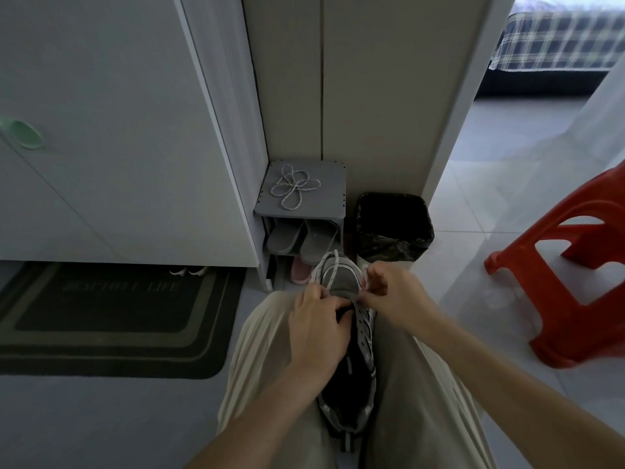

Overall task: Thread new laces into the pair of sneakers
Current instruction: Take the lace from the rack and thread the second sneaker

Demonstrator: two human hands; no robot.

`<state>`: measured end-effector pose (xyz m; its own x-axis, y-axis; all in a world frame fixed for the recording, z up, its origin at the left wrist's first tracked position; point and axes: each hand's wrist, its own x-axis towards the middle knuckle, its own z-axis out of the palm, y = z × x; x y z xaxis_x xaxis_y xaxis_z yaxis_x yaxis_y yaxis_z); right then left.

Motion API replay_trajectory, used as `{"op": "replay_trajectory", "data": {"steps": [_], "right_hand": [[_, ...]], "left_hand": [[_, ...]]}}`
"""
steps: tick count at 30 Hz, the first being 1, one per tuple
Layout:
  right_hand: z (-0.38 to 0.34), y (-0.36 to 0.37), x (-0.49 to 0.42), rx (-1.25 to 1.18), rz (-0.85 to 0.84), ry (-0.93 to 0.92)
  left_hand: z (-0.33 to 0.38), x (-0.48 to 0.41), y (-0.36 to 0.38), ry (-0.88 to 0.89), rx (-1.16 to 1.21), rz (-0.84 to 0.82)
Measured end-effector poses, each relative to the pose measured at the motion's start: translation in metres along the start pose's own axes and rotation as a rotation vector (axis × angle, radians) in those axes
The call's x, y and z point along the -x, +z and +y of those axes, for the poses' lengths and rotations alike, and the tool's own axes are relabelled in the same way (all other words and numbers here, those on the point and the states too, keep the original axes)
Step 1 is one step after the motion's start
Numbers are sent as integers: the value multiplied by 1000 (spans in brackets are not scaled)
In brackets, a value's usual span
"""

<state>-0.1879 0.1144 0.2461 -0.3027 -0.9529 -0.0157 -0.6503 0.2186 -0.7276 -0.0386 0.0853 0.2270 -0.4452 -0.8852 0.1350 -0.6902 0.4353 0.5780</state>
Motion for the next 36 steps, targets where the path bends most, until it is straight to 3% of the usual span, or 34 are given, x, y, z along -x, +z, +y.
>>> {"op": "replay_trajectory", "data": {"steps": [9, 14, 19, 25, 33, 36], "right_hand": [[2, 6, -4, -52, -2, 93], [4, 7, -3, -139, -2, 164], [7, 7, 2, -72, 9, 182], [-2, 12, 7, -63, -8, 204], [-5, 13, 7, -50, -30, 253], [-13, 14, 7, 29, -120, 258]], "left_hand": [[2, -9, 5, -31, -49, -10], [-1, -10, 13, -34, -24, 91], [-6, -6, 14, -26, 49, 87], [-4, -3, 18, -29, -39, 113], [-6, -10, 18, 106, -147, 179], [-9, -17, 7, 159, -202, 69]]}}
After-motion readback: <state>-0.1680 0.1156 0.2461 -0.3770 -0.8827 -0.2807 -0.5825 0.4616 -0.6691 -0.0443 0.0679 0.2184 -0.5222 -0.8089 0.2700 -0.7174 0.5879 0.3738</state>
